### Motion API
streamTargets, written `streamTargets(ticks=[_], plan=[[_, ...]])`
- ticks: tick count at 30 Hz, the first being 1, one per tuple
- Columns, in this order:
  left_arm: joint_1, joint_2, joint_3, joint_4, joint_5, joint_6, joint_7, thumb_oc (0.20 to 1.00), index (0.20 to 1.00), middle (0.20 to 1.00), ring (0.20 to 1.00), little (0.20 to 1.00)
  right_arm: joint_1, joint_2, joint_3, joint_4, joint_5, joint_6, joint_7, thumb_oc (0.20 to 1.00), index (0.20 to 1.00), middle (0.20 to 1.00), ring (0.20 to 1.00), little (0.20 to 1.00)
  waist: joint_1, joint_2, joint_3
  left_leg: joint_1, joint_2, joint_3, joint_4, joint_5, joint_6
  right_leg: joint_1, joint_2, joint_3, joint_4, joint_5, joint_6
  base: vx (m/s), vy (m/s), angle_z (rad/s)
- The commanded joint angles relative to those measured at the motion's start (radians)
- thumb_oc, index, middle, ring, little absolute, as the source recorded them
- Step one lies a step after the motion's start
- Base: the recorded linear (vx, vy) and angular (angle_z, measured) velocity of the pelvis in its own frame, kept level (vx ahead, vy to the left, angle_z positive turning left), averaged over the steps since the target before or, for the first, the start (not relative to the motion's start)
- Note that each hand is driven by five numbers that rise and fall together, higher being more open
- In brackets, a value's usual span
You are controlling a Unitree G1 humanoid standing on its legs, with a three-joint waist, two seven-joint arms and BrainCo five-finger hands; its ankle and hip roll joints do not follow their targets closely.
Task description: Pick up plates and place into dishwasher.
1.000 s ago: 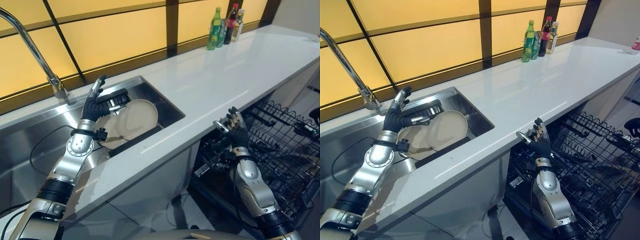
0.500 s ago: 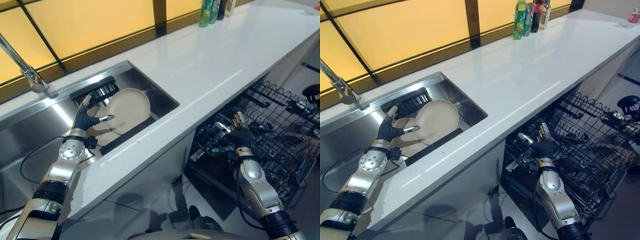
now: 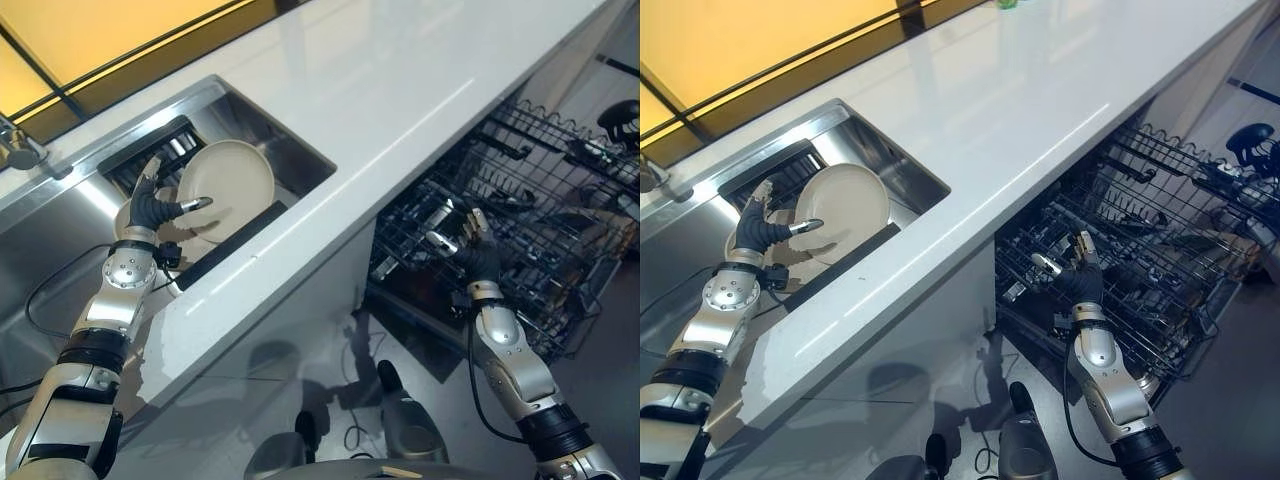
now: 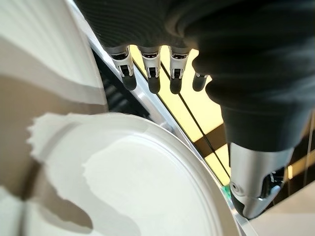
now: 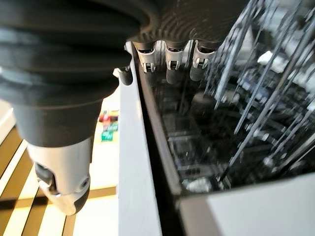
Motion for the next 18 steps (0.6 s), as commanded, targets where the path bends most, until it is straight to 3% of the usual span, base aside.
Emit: streamTargets(ticks=[1,6,11,13,18], plan=[[-0.115,0.075,0.004,0.054,-0.031,-0.045,0.07,1.0,1.0,1.0,1.0,1.0,-0.026,-0.045,0.024,-0.042,0.005,-0.074,-0.014,1.0,1.0,1.0,1.0,1.0,-0.015,-0.014,-0.051,-0.156,-0.026,-0.08,0.133,-0.024,0.01,-0.021,-0.063,-0.01,0.07,-0.008,0.094,0.04,-0.016,-0.32],[-0.136,0.102,0.01,0.066,0.04,-0.038,0.143,1.0,1.0,1.0,1.0,1.0,0.005,-0.044,0.031,-0.056,0.001,-0.069,-0.019,1.0,1.0,1.0,1.0,1.0,-0.021,-0.01,-0.064,-0.139,-0.025,-0.073,0.128,-0.027,0.01,-0.008,-0.062,-0.018,0.069,-0.017,0.091,0.08,-0.016,-0.08],[-0.153,0.116,-0.003,0.078,0.047,-0.007,0.127,1.0,1.0,1.0,1.0,1.0,0.02,-0.056,0.038,-0.055,0.004,-0.067,-0.017,1.0,1.0,1.0,1.0,1.0,-0.028,-0.004,-0.067,-0.126,-0.022,-0.067,0.123,-0.027,0.008,-0.002,-0.059,-0.02,0.073,-0.023,0.088,0.07,0.001,-0.02],[-0.166,0.116,-0.015,0.09,0.053,0.027,0.147,1.0,1.0,1.0,1.0,1.0,0.012,-0.065,0.04,-0.054,0.005,-0.064,-0.018,1.0,1.0,1.0,1.0,1.0,-0.033,-0.001,-0.06,-0.131,-0.023,-0.064,0.126,-0.026,0.007,-0.011,-0.056,-0.018,0.079,-0.023,0.087,0.0,0.0,0.0],[-0.234,0.126,-0.036,0.237,0.096,0.168,0.327,1.0,1.0,1.0,1.0,1.0,-0.032,-0.091,0.054,-0.053,0.005,-0.048,-0.048,1.0,1.0,1.0,1.0,1.0,-0.053,0.003,-0.029,-0.159,-0.029,-0.056,0.146,-0.027,0.003,-0.041,-0.054,-0.009,0.088,-0.021,0.081,-0.04,0.05,-0.06]])
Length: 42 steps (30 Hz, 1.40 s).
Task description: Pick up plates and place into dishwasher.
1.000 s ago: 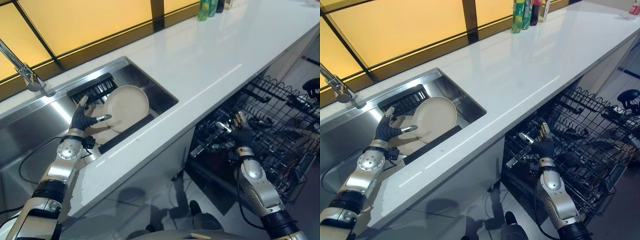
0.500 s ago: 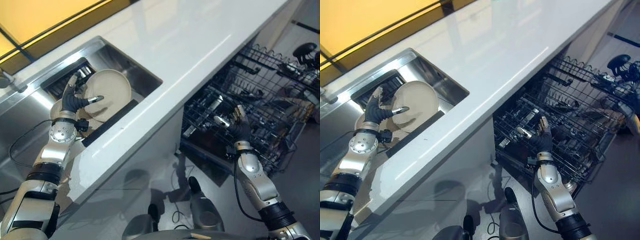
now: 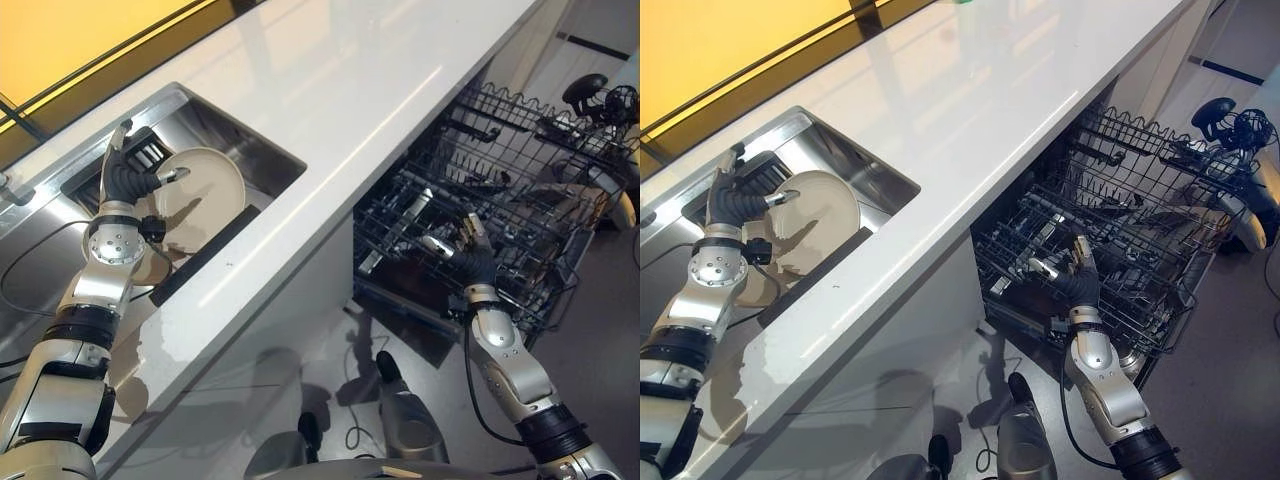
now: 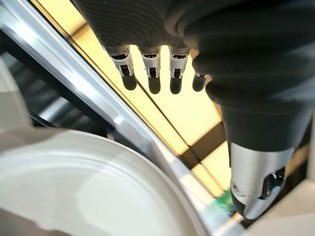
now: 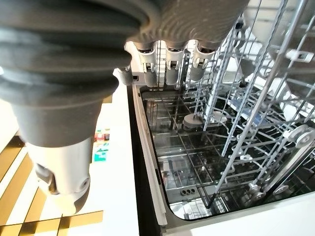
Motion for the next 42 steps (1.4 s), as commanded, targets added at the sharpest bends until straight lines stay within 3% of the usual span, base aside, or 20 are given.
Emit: streamTargets(ticks=[1,8,12,19,24,33,37,42], plan=[[-0.121,0.084,0.0,0.108,0.069,0.072,0.135,1.0,1.0,1.0,1.0,1.0,-0.039,-0.066,0.018,-0.056,0.008,-0.043,-0.031,1.0,1.0,1.0,1.0,1.0,-0.016,-0.007,-0.03,-0.17,-0.019,-0.056,0.129,-0.011,0.002,-0.032,-0.05,-0.009,0.073,-0.043,0.076,-0.11,0.035,-0.01],[-0.203,0.073,-0.032,0.18,0.069,0.13,0.154,1.0,1.0,1.0,1.0,1.0,-0.099,-0.072,0.031,-0.054,0.0,-0.052,-0.033,1.0,1.0,1.0,1.0,1.0,-0.032,-0.017,0.027,-0.23,-0.029,-0.048,0.16,-0.011,0.003,-0.084,-0.047,0.004,0.076,-0.026,0.066,-0.11,0.026,-0.06],[-0.237,0.066,-0.056,0.202,0.044,0.131,0.126,1.0,1.0,1.0,1.0,1.0,-0.123,-0.066,0.031,-0.059,-0.017,-0.043,-0.034,1.0,1.0,1.0,1.0,1.0,-0.039,-0.016,0.05,-0.255,-0.034,-0.041,0.171,-0.006,0.006,-0.105,-0.042,0.006,0.083,-0.021,0.057,-0.06,0.028,-0.03],[-0.307,0.051,-0.104,0.209,-0.087,0.091,-0.03,1.0,1.0,1.0,1.0,1.0,-0.184,-0.053,0.02,-0.055,-0.046,-0.027,-0.025,1.0,1.0,1.0,1.0,1.0,-0.046,-0.01,0.096,-0.305,-0.036,-0.033,0.175,0.008,0.016,-0.149,-0.038,-0.003,0.08,-0.007,0.039,-0.1,0.018,-0.04],[-0.318,0.026,-0.104,0.214,-0.167,0.1,-0.082,1.0,1.0,1.0,1.0,1.0,-0.216,-0.035,0.003,-0.043,-0.07,-0.026,-0.009,1.0,1.0,1.0,1.0,1.0,-0.048,-0.011,0.128,-0.332,-0.037,-0.029,0.178,0.014,0.025,-0.173,-0.036,-0.011,0.075,0.004,0.027,-0.08,0.005,-0.01],[-0.352,0.022,-0.073,0.32,-0.214,0.164,-0.046,1.0,1.0,1.0,1.0,1.0,-0.274,-0.049,-0.011,-0.058,-0.063,0.001,0.006,1.0,1.0,1.0,1.0,1.0,-0.052,-0.01,0.152,-0.361,-0.032,-0.027,0.161,0.032,0.026,-0.202,-0.039,-0.023,0.061,0.015,0.01,-0.07,0.024,-0.02],[-0.332,0.003,-0.059,0.326,-0.258,0.172,-0.121,1.0,1.0,1.0,1.0,1.0,-0.281,-0.065,-0.02,-0.069,-0.059,0.014,0.02,1.0,1.0,1.0,1.0,1.0,-0.056,0.001,0.15,-0.355,-0.033,-0.024,0.145,0.039,0.024,-0.204,-0.043,-0.027,0.058,0.014,0.006,-0.02,0.074,-0.05],[-0.265,-0.046,-0.052,0.262,-0.417,0.192,-0.344,1.0,1.0,1.0,1.0,1.0,-0.273,-0.084,-0.039,-0.075,-0.061,0.027,0.044,1.0,1.0,1.0,1.0,1.0,-0.059,0.022,0.144,-0.335,-0.037,-0.016,0.128,0.046,0.023,-0.199,-0.049,-0.032,0.059,0.012,0.005,0.0,0.083,-0.03]])
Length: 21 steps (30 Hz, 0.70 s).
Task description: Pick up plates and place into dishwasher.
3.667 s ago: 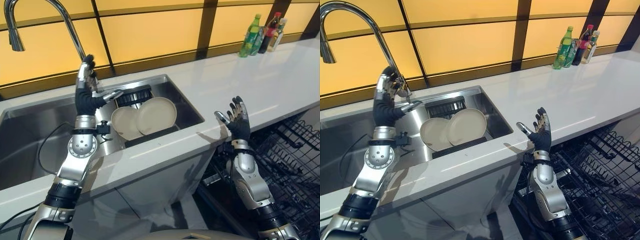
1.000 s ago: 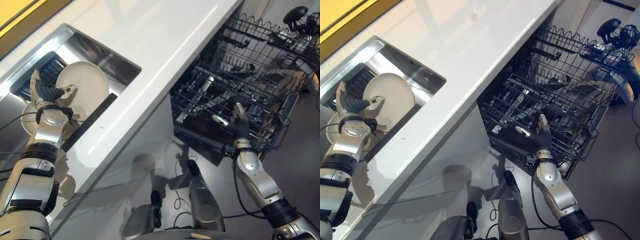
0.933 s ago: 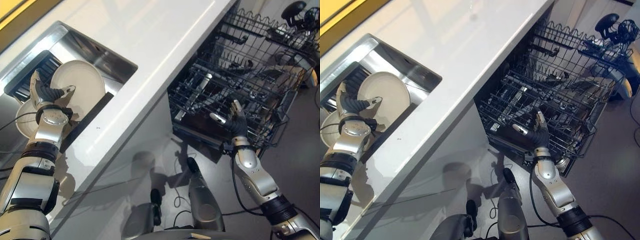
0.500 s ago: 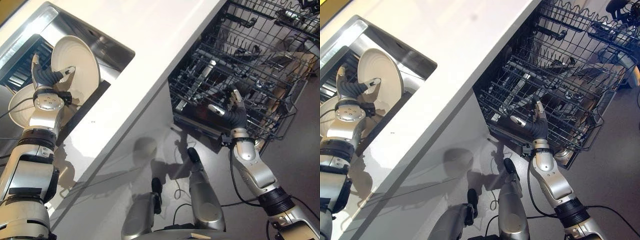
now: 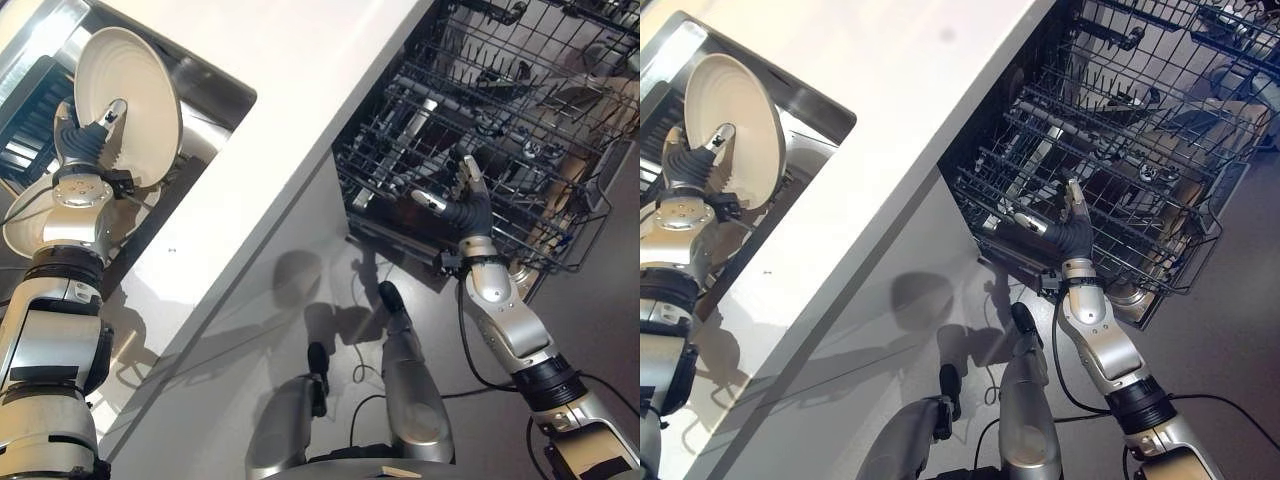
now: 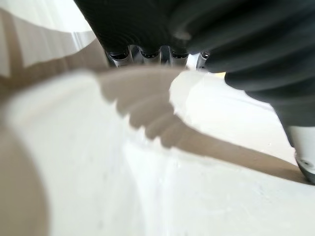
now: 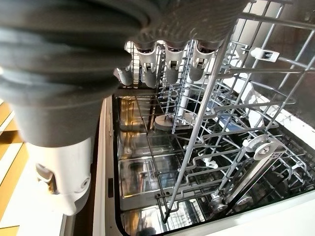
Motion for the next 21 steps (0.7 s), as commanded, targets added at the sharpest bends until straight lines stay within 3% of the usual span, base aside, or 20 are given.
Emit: streamTargets(ticks=[1,4,6,13,14,16,21], plan=[[0.064,-0.09,-0.009,0.022,-0.118,0.057,-0.191,1.0,1.0,1.0,1.0,1.0,-0.03,-0.041,-0.065,-0.073,-0.019,-0.008,0.023,1.0,1.0,1.0,1.0,1.0,-0.018,-0.009,-0.01,-0.097,-0.002,-0.039,-0.008,0.079,0.018,0.005,-0.03,-0.059,0.044,-0.058,-0.003,0.04,0.101,-0.05],[0.137,-0.122,-0.027,-0.04,-0.173,0.051,-0.376,1.0,1.0,1.0,1.0,1.0,-0.015,-0.057,-0.083,-0.075,-0.021,-0.008,0.047,1.0,1.0,1.0,1.0,1.0,-0.022,0.007,-0.011,-0.08,-0.005,-0.032,-0.018,0.082,0.019,0.012,-0.033,-0.057,0.044,-0.057,0.0,0.03,0.095,-0.06],[0.187,-0.137,-0.036,-0.095,-0.201,0.042,-0.442,1.0,1.0,1.0,1.0,1.0,0.003,-0.064,-0.097,-0.072,-0.022,-0.015,0.067,1.0,1.0,1.0,1.0,1.0,-0.022,0.016,-0.012,-0.07,-0.006,-0.029,-0.023,0.084,0.02,0.016,-0.034,-0.057,0.046,-0.056,0.001,0.05,0.081,-0.03],[0.306,-0.181,-0.014,-0.163,-0.244,0.008,-0.506,1.0,1.0,1.0,1.0,1.0,0.058,-0.092,-0.13,-0.076,-0.022,-0.02,0.114,1.0,1.0,1.0,1.0,1.0,-0.026,0.038,-0.028,-0.035,-0.016,-0.022,-0.03,0.086,0.02,0.038,-0.042,-0.052,0.049,-0.058,0.003,0.08,0.082,-0.05],[0.313,-0.186,-0.011,-0.164,-0.243,0.005,-0.509,0.799,0.799,0.799,0.799,0.799,0.063,-0.095,-0.132,-0.076,-0.021,-0.019,0.118,1.0,1.0,1.0,1.0,1.0,-0.027,0.04,-0.031,-0.032,-0.017,-0.021,-0.032,0.087,0.02,0.04,-0.043,-0.052,0.049,-0.058,0.004,0.07,0.079,-0.05],[0.334,-0.194,-0.003,-0.171,-0.25,-0.008,-0.516,0.2,0.2,0.2,0.2,0.2,0.075,-0.105,-0.142,-0.077,-0.02,-0.018,0.131,1.0,1.0,1.0,1.0,1.0,-0.029,0.047,-0.037,-0.021,-0.02,-0.02,-0.039,0.091,0.018,0.046,-0.046,-0.051,0.048,-0.058,0.004,0.07,0.082,-0.05],[0.386,-0.222,0.011,-0.181,-0.245,-0.042,-0.537,0.2,0.2,0.2,0.2,0.2,0.099,-0.125,-0.164,-0.079,-0.018,-0.004,0.154,1.0,1.0,1.0,1.0,1.0,-0.029,0.064,-0.054,0.0,-0.025,-0.017,-0.048,0.096,0.012,0.06,-0.058,-0.055,0.05,-0.062,0.006,0.07,0.068,-0.02]])
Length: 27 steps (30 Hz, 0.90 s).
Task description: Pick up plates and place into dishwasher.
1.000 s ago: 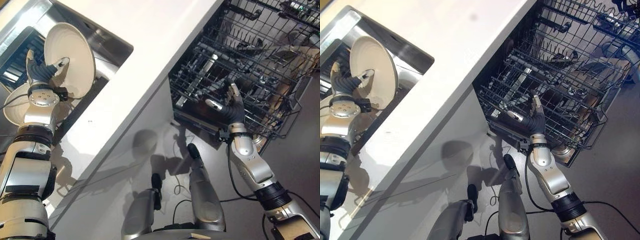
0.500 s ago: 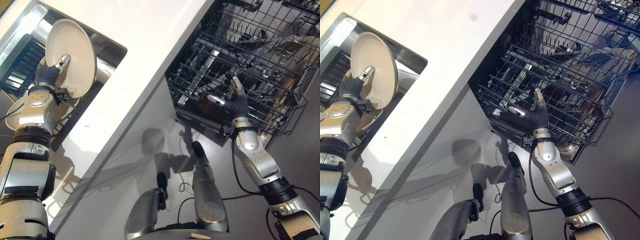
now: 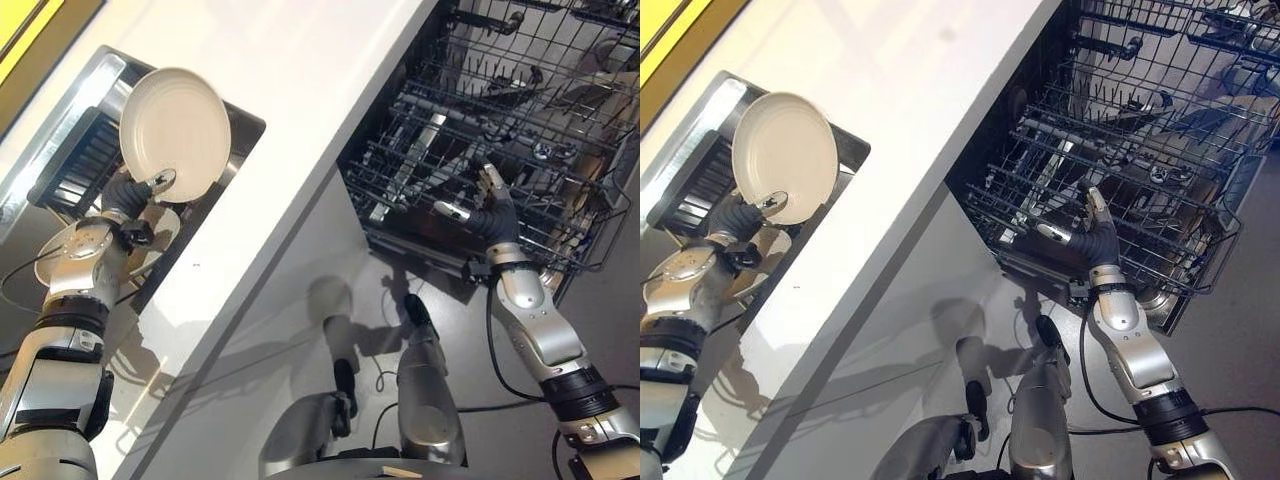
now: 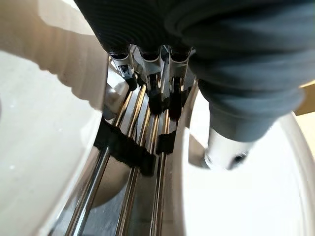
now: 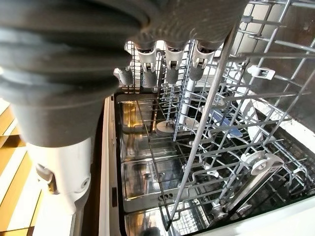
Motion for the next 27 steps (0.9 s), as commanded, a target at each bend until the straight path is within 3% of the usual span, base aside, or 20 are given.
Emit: streamTargets(ticks=[1,13,22,27], plan=[[0.107,-0.174,-0.093,-0.071,-0.007,0.023,-0.157,0.2,0.2,0.2,0.2,0.2,0.014,-0.048,-0.056,-0.083,-0.016,-0.02,0.024,1.0,1.0,1.0,1.0,1.0,-0.028,-0.019,-0.037,-0.13,-0.006,-0.048,0.044,0.077,-0.016,-0.017,-0.028,-0.052,0.065,-0.053,-0.006,0.08,0.085,0.0],[0.21,-0.246,-0.043,-0.062,-0.037,-0.024,-0.155,0.2,0.2,0.2,0.2,0.2,0.082,-0.079,-0.111,-0.09,-0.023,0.002,0.092,1.0,1.0,1.0,1.0,1.0,-0.037,0.01,-0.079,-0.078,-0.021,-0.049,0.027,0.084,-0.025,0.011,-0.046,-0.058,0.074,-0.06,-0.004,0.06,0.067,0.02],[0.275,-0.288,0.04,-0.082,-0.113,-0.16,-0.039,0.2,0.2,0.2,0.2,0.2,0.154,-0.075,-0.154,-0.093,-0.044,0.002,0.141,1.0,1.0,1.0,1.0,1.0,-0.03,0.019,-0.124,-0.016,-0.031,-0.059,0.009,0.081,-0.028,0.068,-0.066,-0.078,0.067,-0.071,-0.003,0.06,0.048,0.01],[0.312,-0.306,0.107,-0.111,-0.131,-0.277,0.067,0.2,0.2,0.2,0.2,0.2,0.201,-0.056,-0.182,-0.086,-0.059,-0.015,0.17,1.0,1.0,1.0,1.0,1.0,-0.019,0.016,-0.166,0.024,-0.032,-0.071,-0.007,0.077,-0.029,0.111,-0.075,-0.099,0.056,-0.079,-0.003,0.07,0.025,0.09]])
